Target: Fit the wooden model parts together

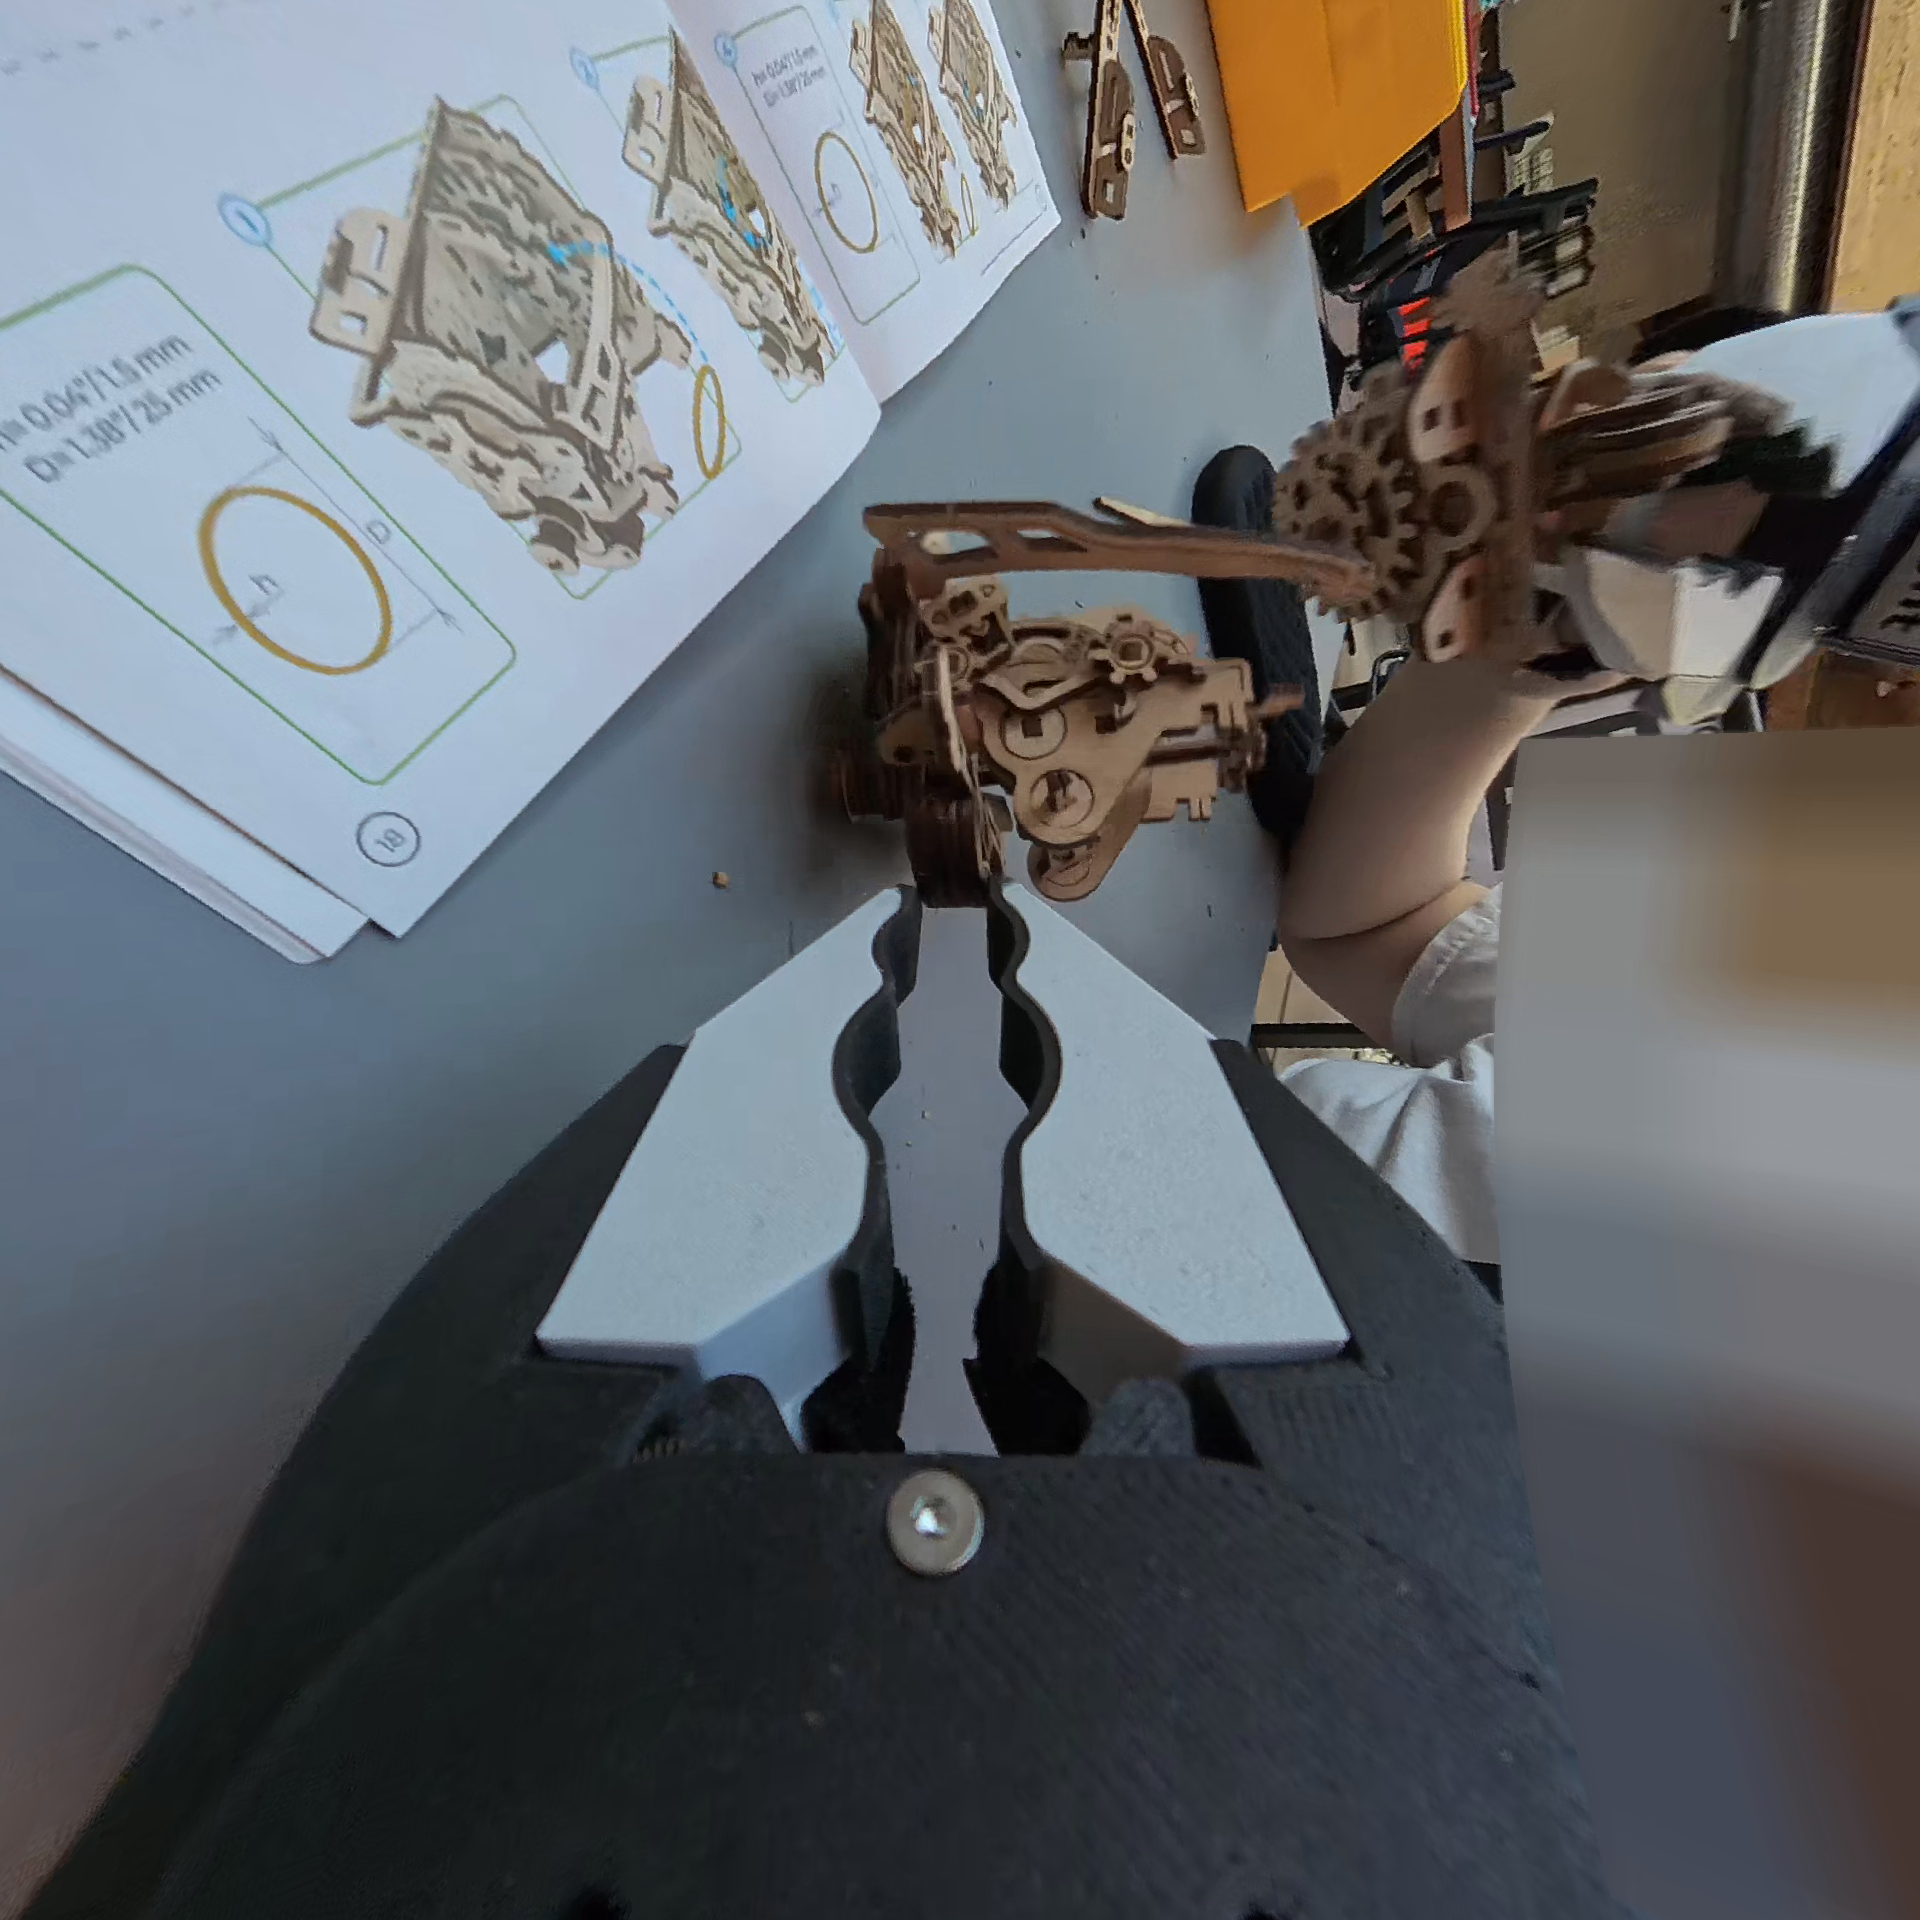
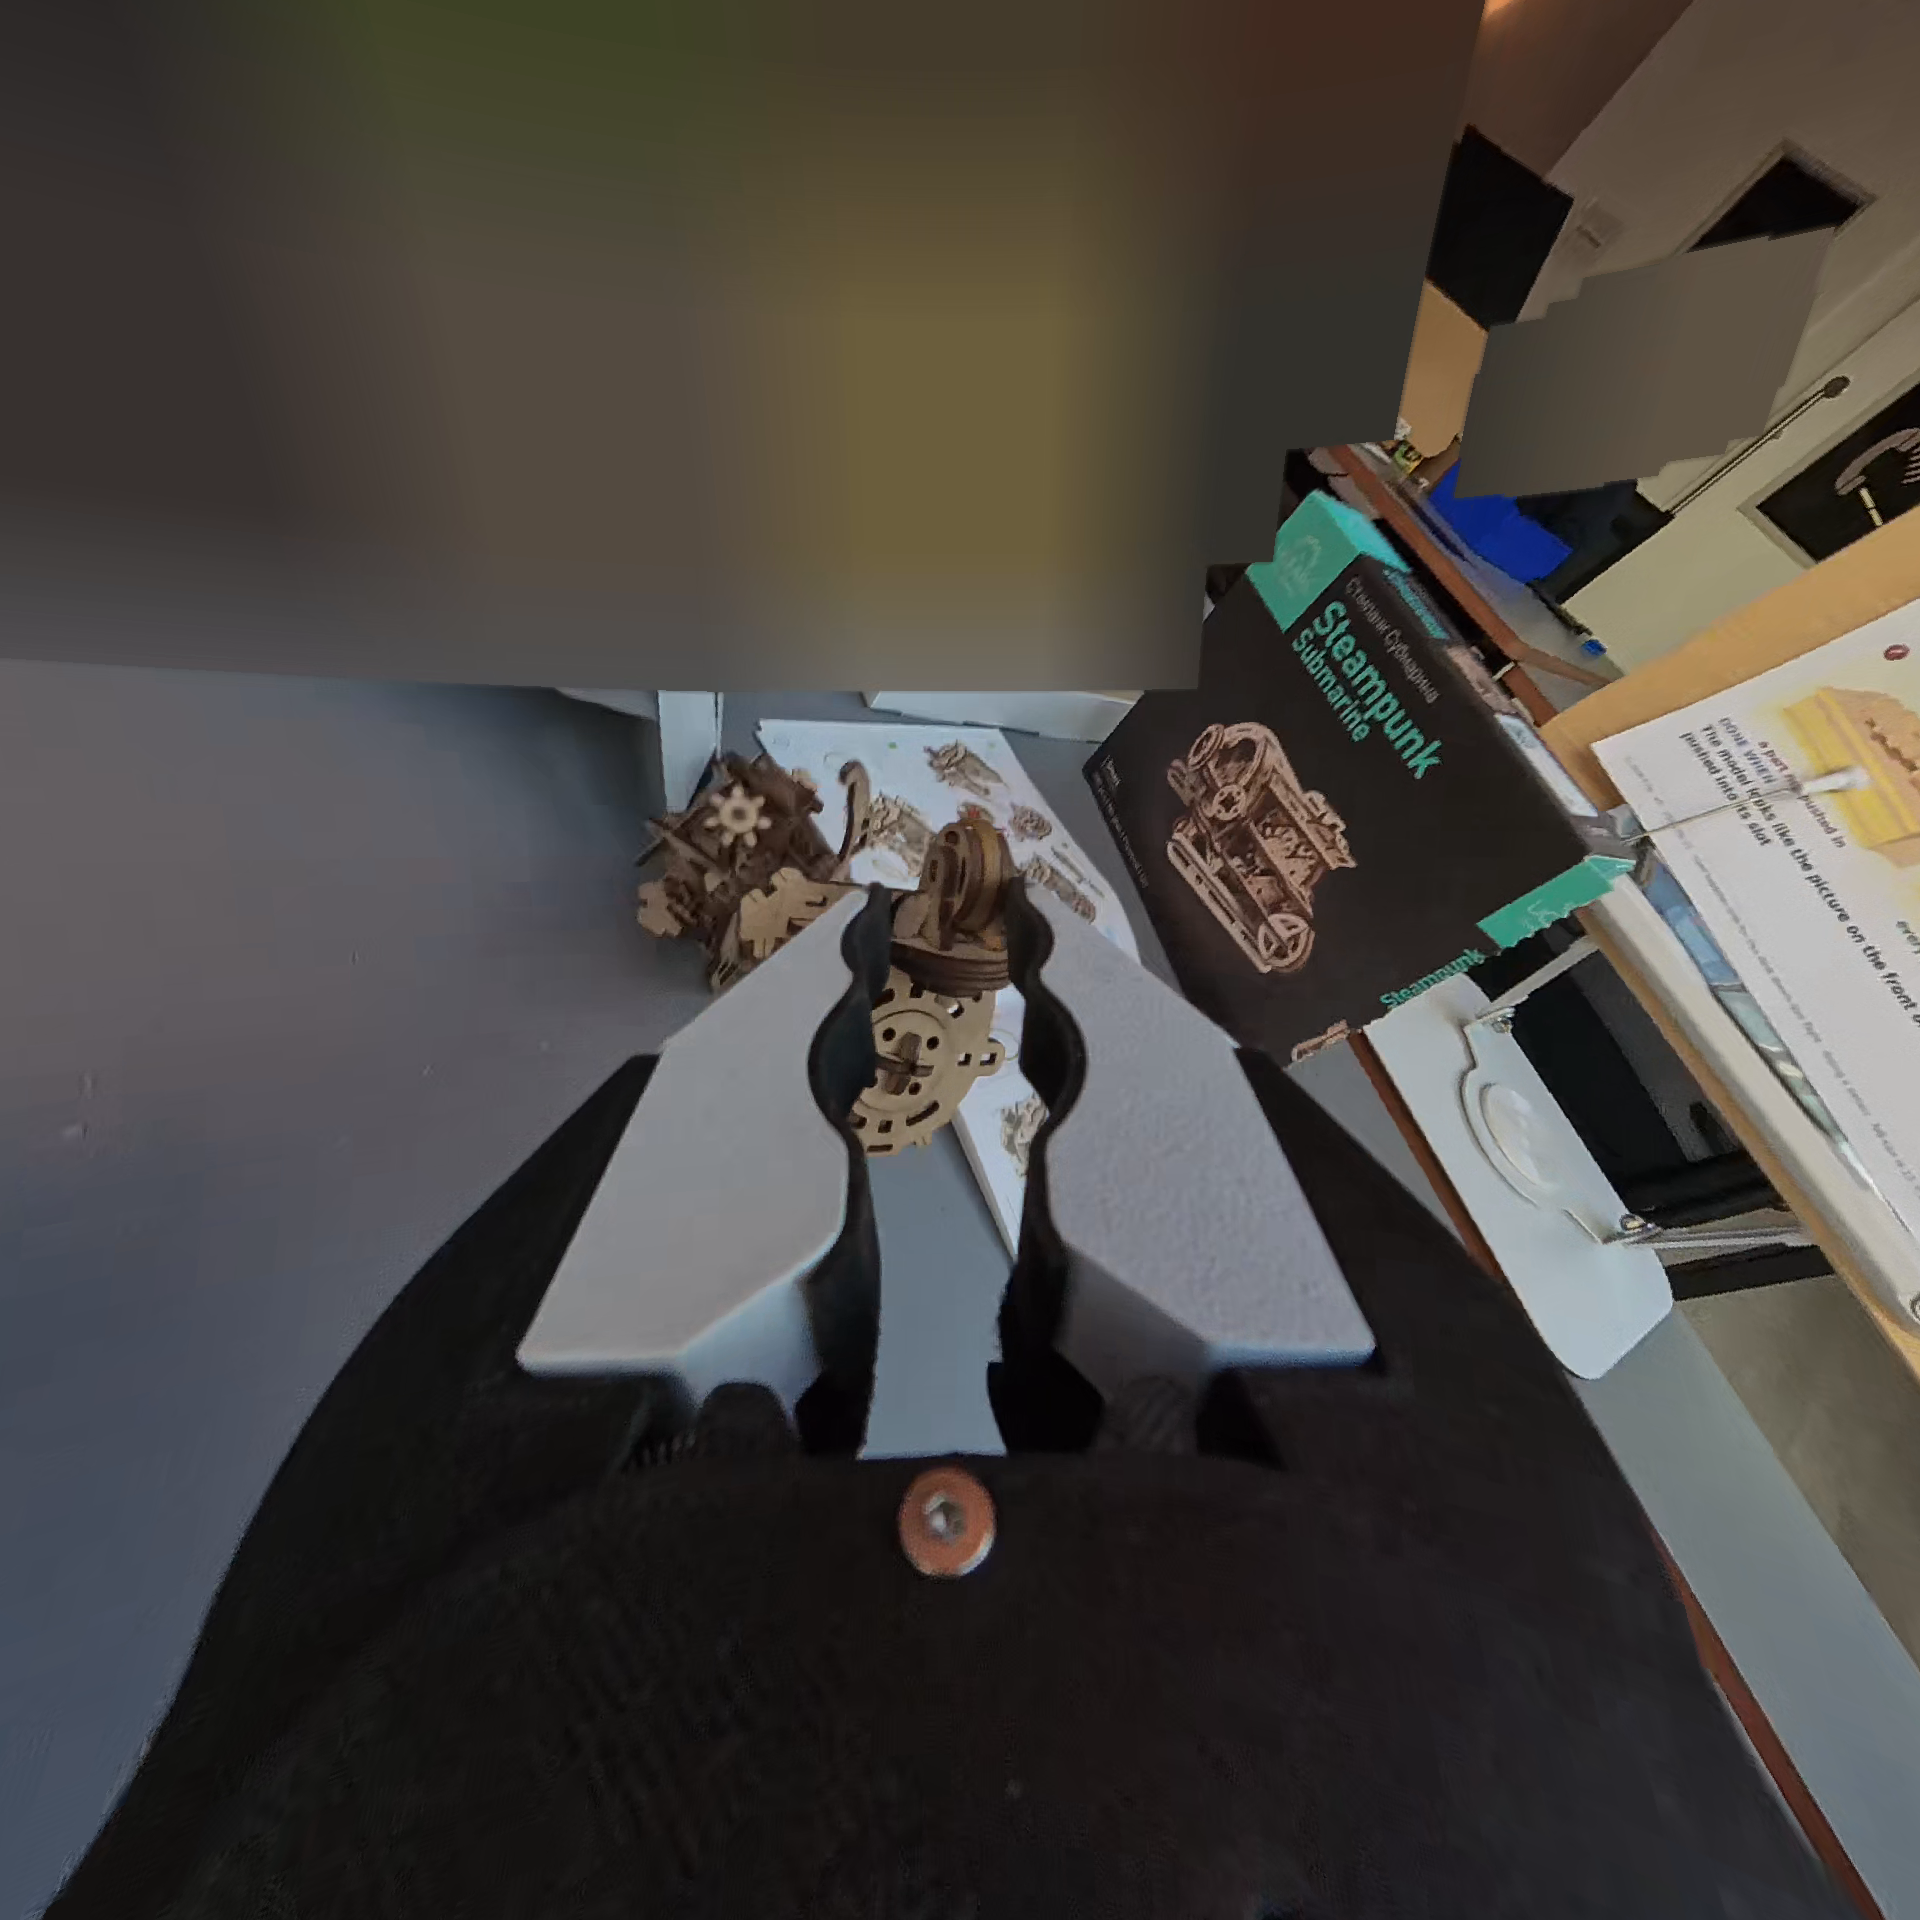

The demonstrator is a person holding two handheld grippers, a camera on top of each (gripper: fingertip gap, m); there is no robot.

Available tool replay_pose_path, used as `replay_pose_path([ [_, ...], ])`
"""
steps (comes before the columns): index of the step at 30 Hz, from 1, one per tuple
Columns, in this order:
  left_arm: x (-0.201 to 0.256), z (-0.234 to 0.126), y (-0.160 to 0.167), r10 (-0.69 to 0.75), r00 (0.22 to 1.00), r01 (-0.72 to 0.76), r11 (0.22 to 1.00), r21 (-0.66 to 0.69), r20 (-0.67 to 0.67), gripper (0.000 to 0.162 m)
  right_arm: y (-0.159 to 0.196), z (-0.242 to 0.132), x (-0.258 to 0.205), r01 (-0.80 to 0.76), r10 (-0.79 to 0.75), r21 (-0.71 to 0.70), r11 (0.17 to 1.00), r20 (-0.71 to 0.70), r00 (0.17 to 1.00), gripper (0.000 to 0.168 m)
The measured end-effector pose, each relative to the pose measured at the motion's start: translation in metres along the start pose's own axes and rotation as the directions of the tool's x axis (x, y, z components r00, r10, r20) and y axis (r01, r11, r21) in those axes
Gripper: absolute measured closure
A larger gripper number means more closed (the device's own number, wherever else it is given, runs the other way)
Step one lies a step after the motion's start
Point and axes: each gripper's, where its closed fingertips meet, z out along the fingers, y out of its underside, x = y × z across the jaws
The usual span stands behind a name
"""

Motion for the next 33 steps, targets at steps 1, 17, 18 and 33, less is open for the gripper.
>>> replay_pose_path([
  [1,0.004,0.001,0.002,-0.015,0.999,0.015,1.000,-0.005,-0.028,0.151,0.011,0.000,-0.005,0.020,-0.019,-0.034,0.999,0.025,0.999,0.147],
  [17,0.058,-0.051,0.020,0.096,0.995,-0.092,0.954,0.286,-0.001,0.149,0.058,-0.009,-0.092,0.156,-0.108,-0.065,0.986,0.470,0.876,0.143],
  [18,0.061,-0.052,0.022,0.123,0.992,-0.126,0.944,0.306,0.031,0.146,0.051,-0.013,-0.092,0.128,-0.097,-0.034,0.991,0.468,0.878,0.138],
  [33,0.108,-0.043,0.001,0.610,0.742,-0.671,0.662,0.335,0.280,0.114,0.109,-0.048,-0.057,-0.567,0.631,-0.303,0.766,0.189,0.752,0.131],
])
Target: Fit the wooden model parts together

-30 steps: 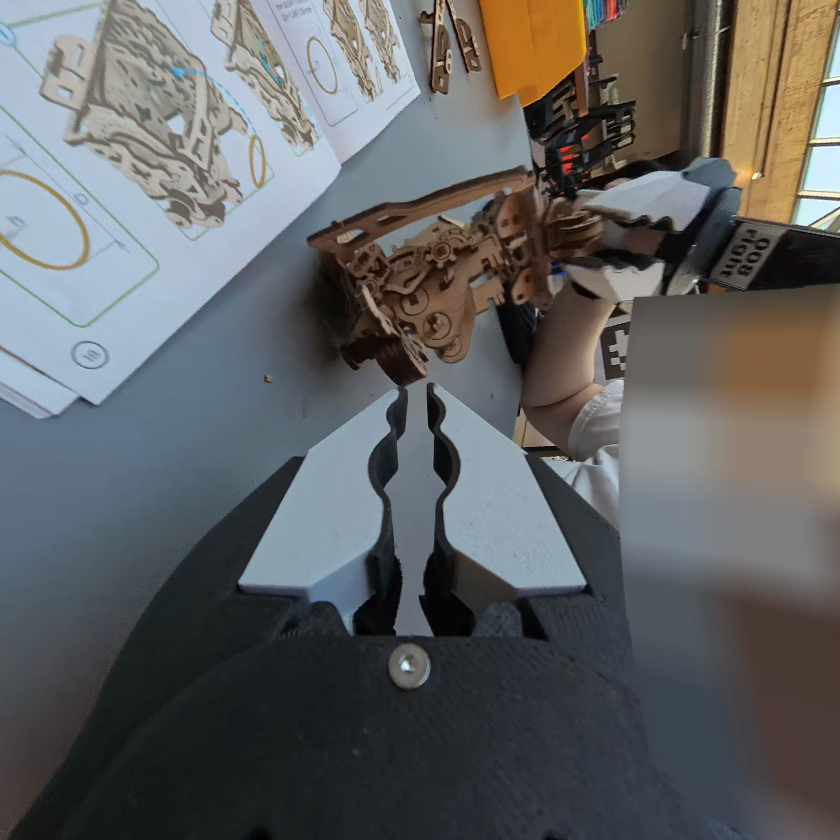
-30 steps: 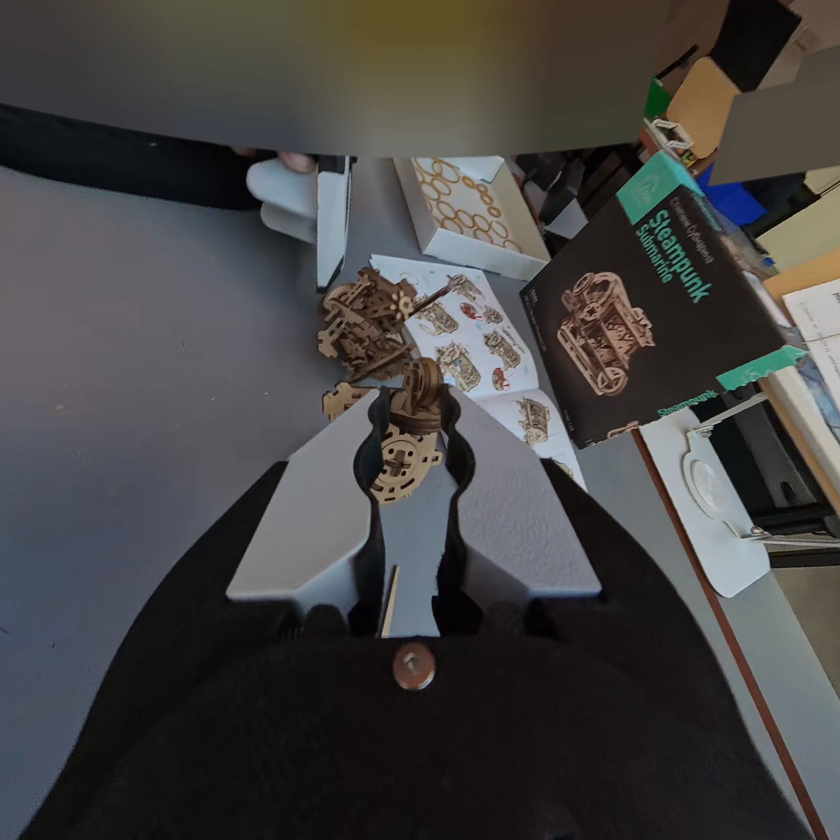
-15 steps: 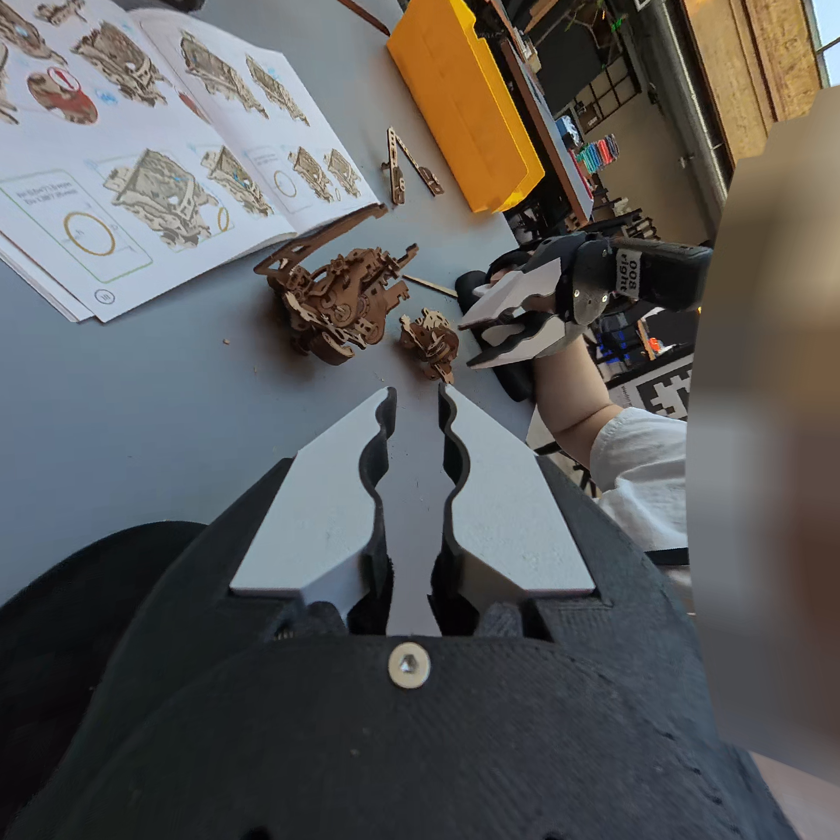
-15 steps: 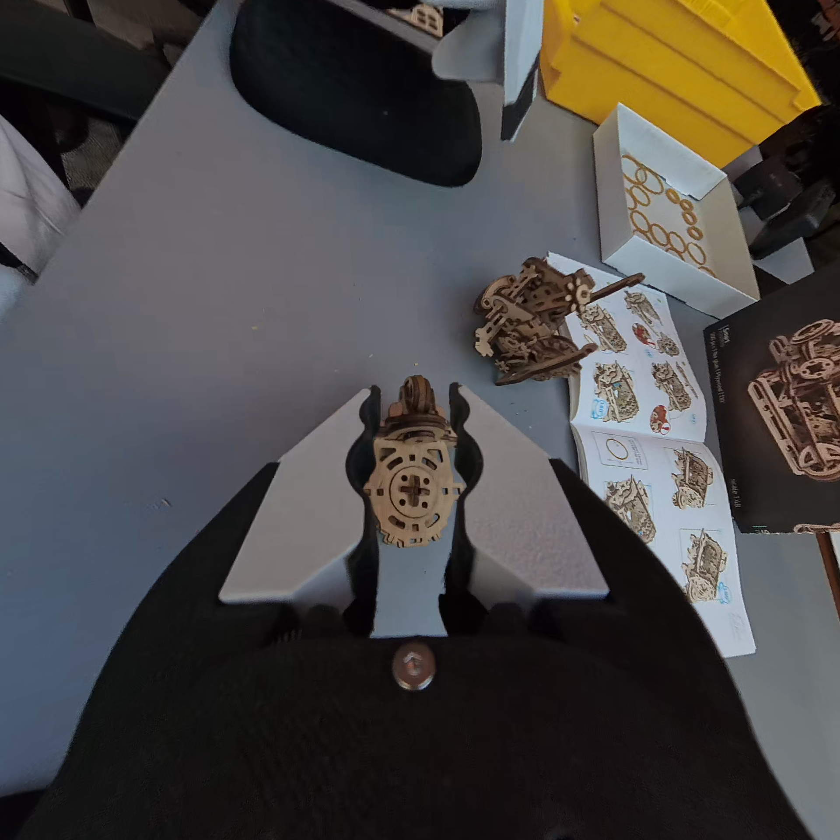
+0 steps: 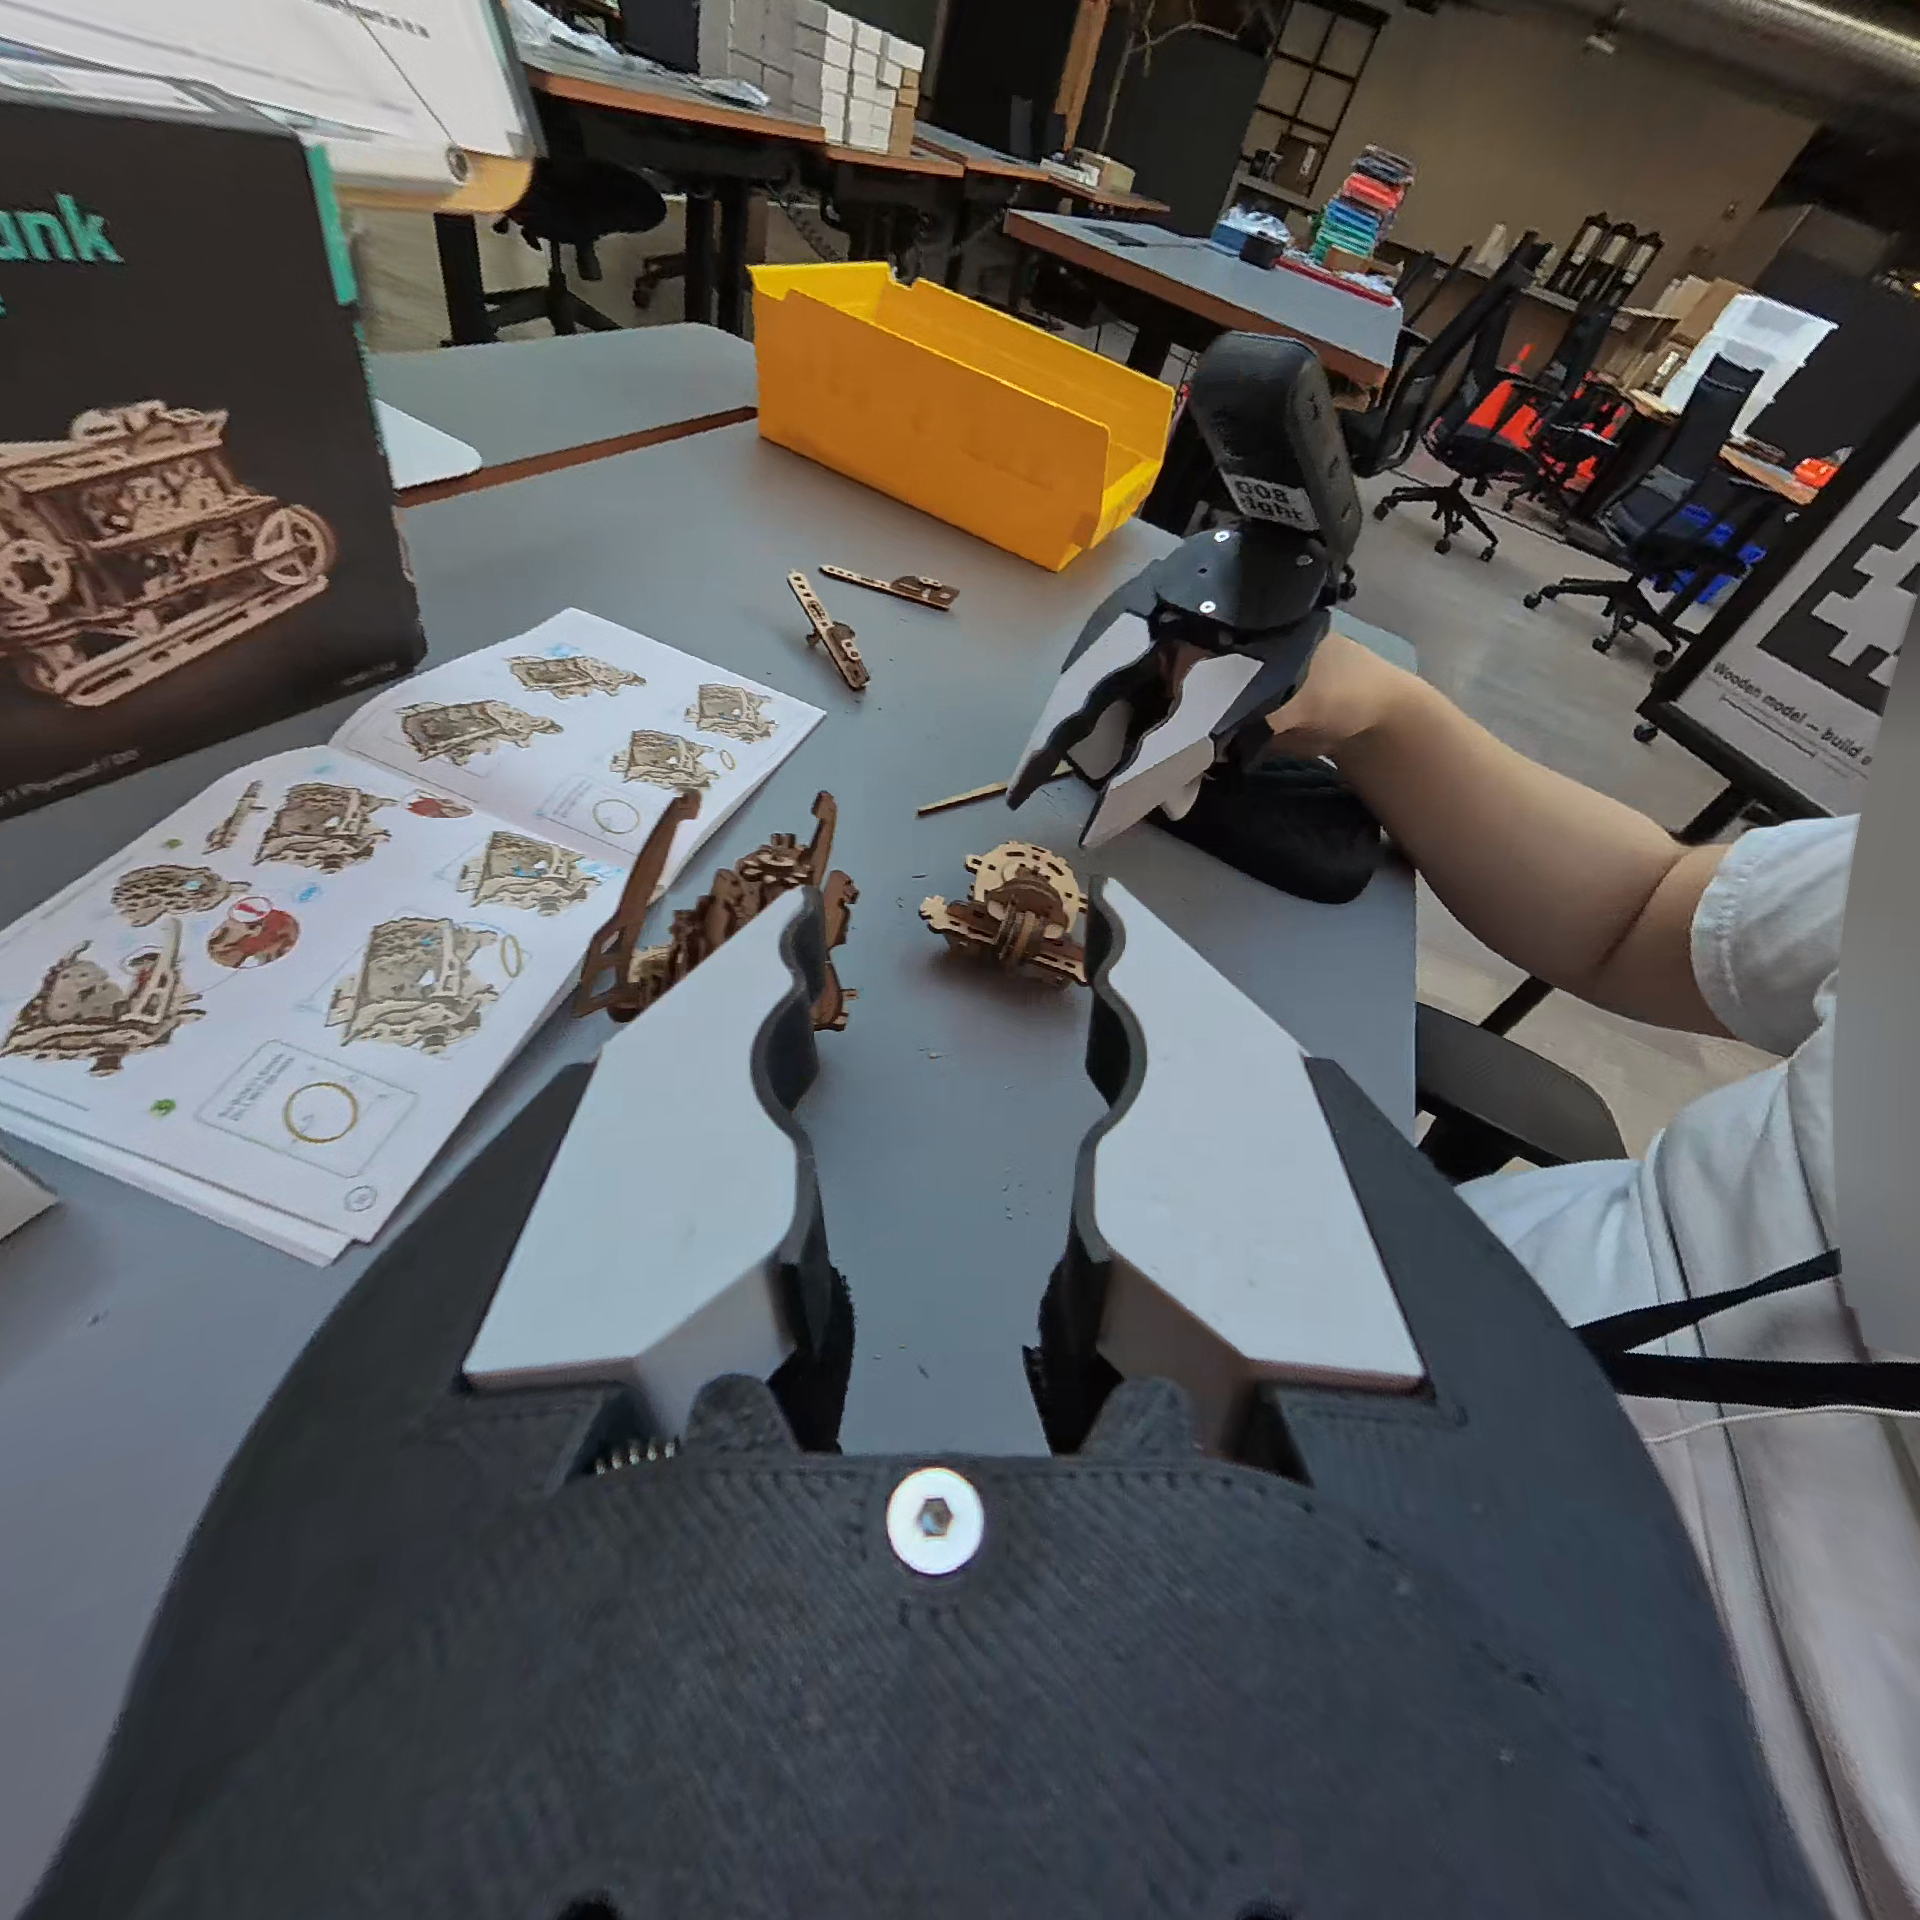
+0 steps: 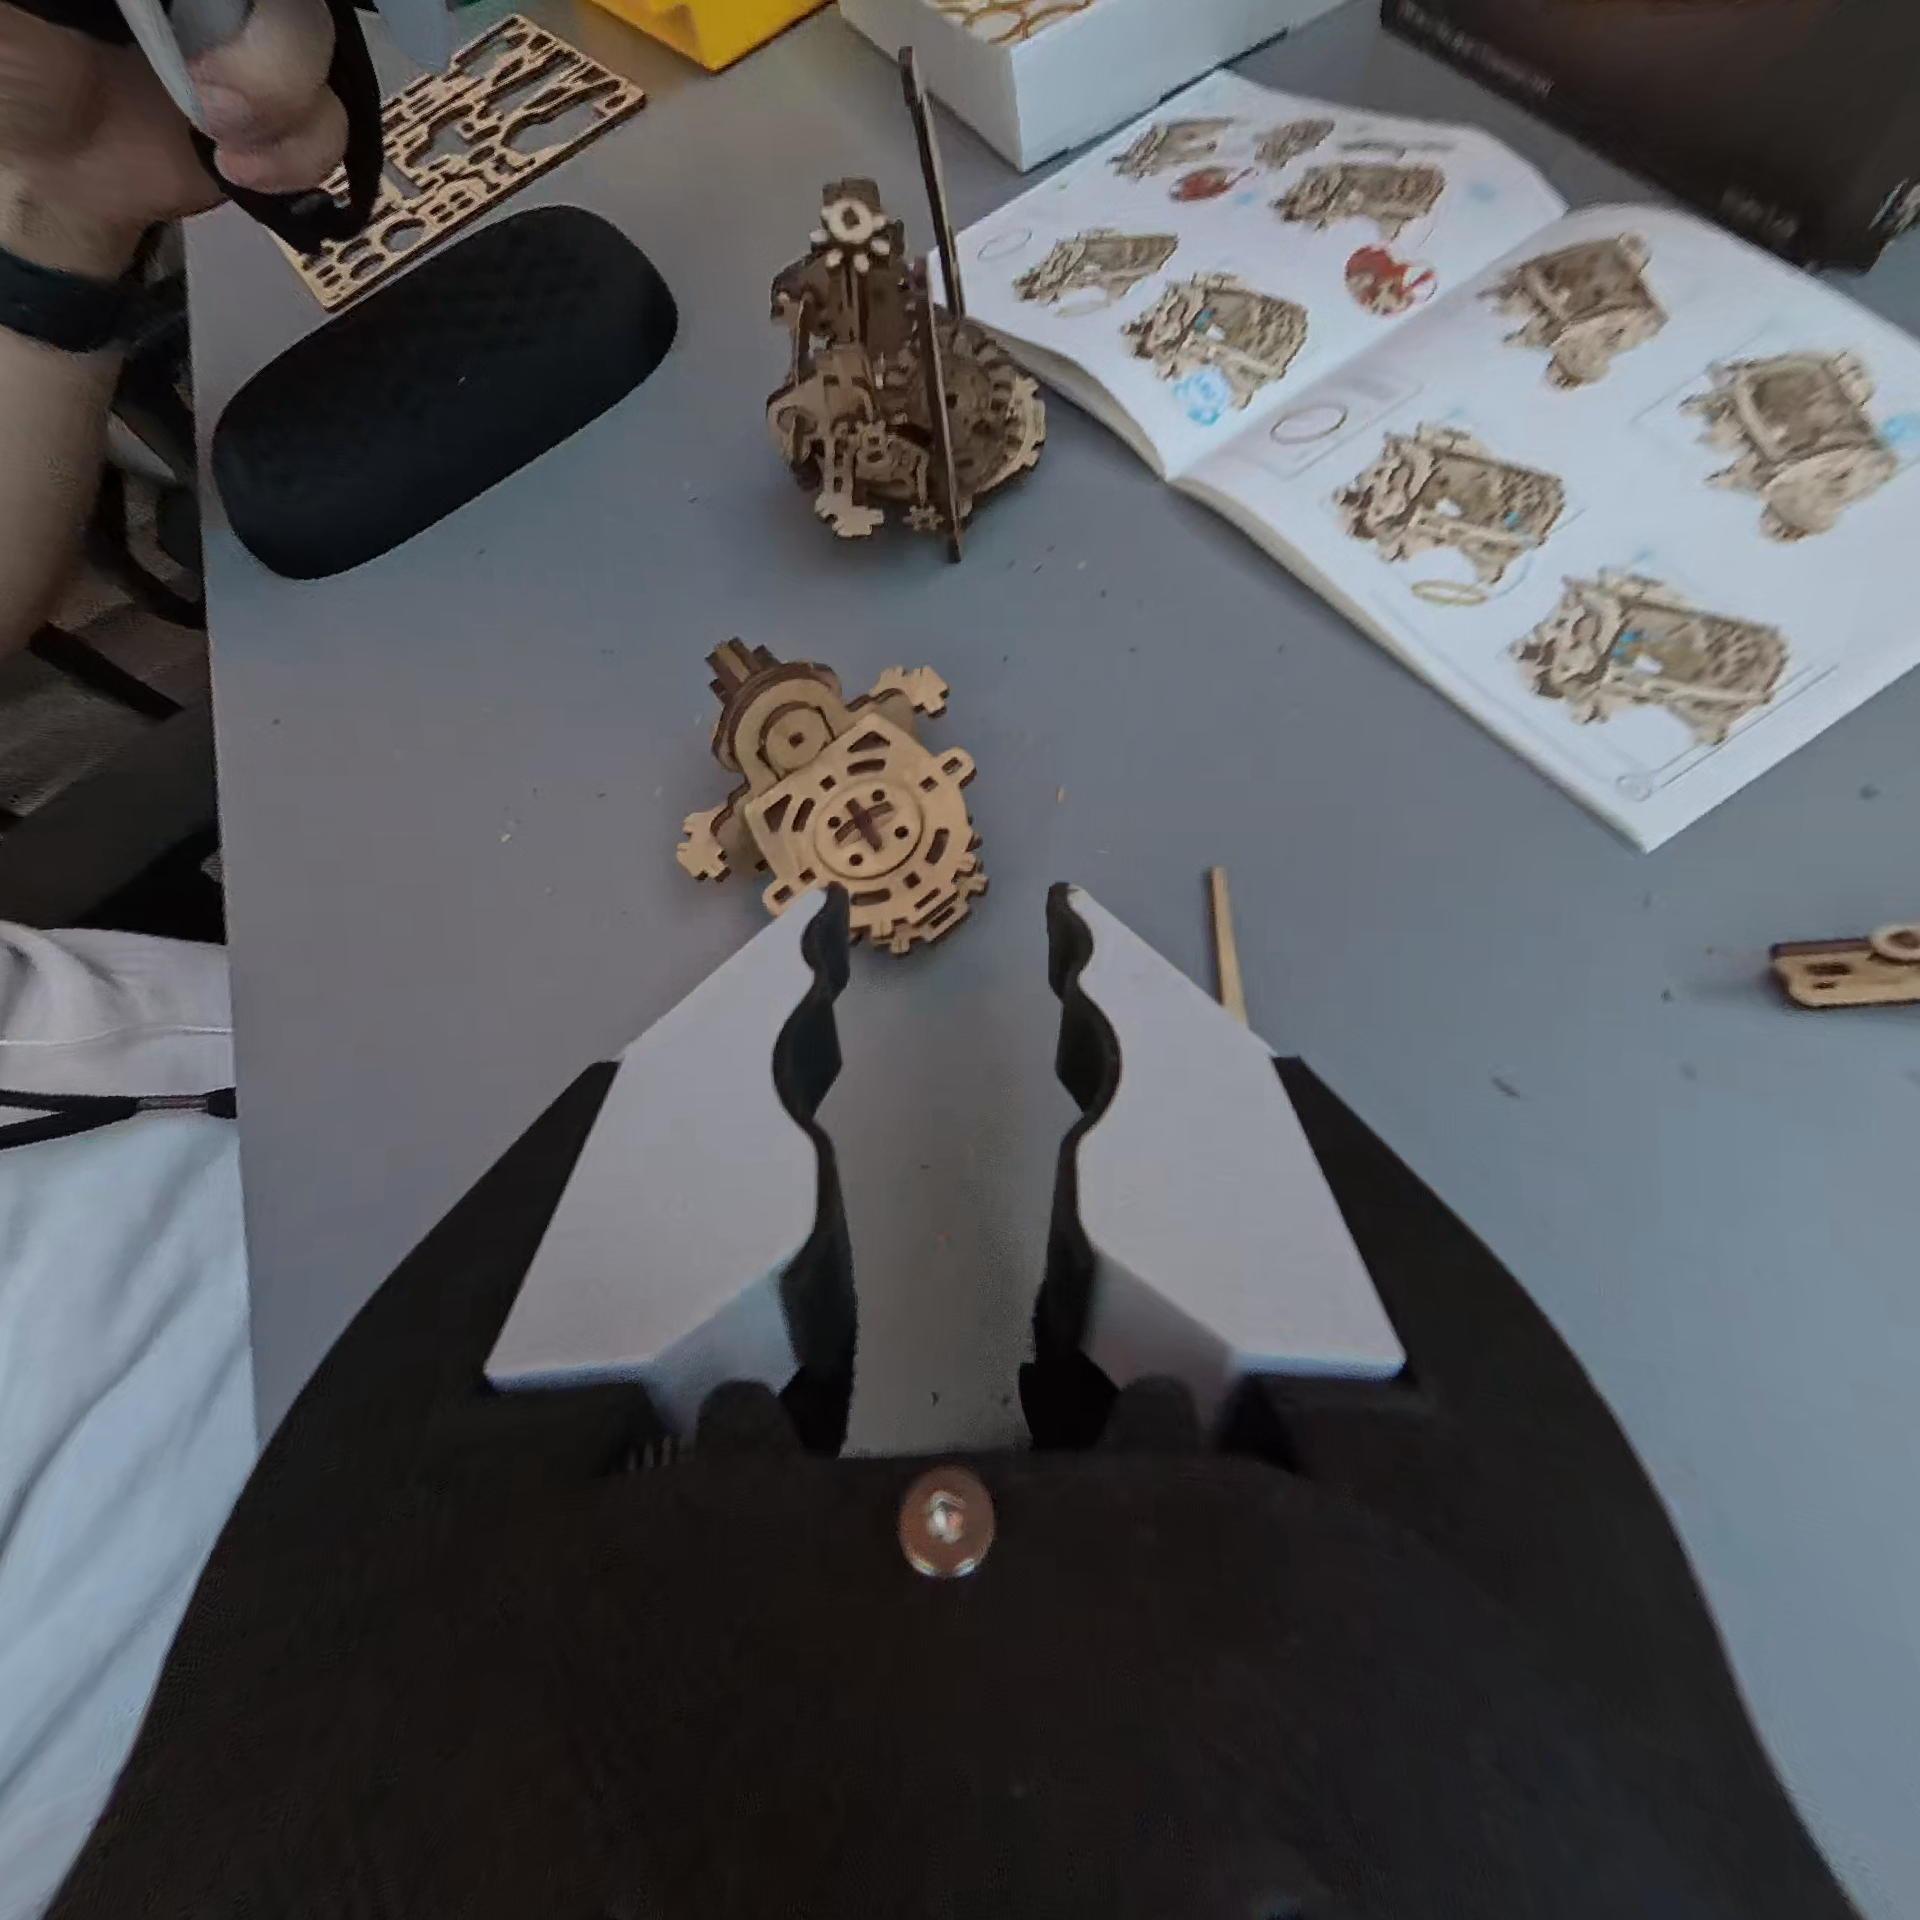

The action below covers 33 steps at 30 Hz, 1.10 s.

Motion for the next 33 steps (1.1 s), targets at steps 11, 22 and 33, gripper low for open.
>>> replay_pose_path([
  [11,0.025,0.035,0.023,0.136,0.990,-0.131,0.986,-0.105,0.039,0.136,0.029,0.012,-0.013,0.017,0.003,-0.212,0.977,0.092,0.996,0.130],
  [22,-0.003,0.028,0.022,0.168,0.974,-0.152,0.982,-0.114,0.151,0.143,0.014,0.031,0.012,0.262,-0.257,-0.288,0.921,0.055,0.965,0.140],
  [33,-0.083,0.039,0.005,0.234,0.968,-0.248,0.944,-0.219,-0.087,0.132,-0.088,-0.029,0.000,0.355,-0.346,0.359,0.863,-0.092,0.934,0.158],
])
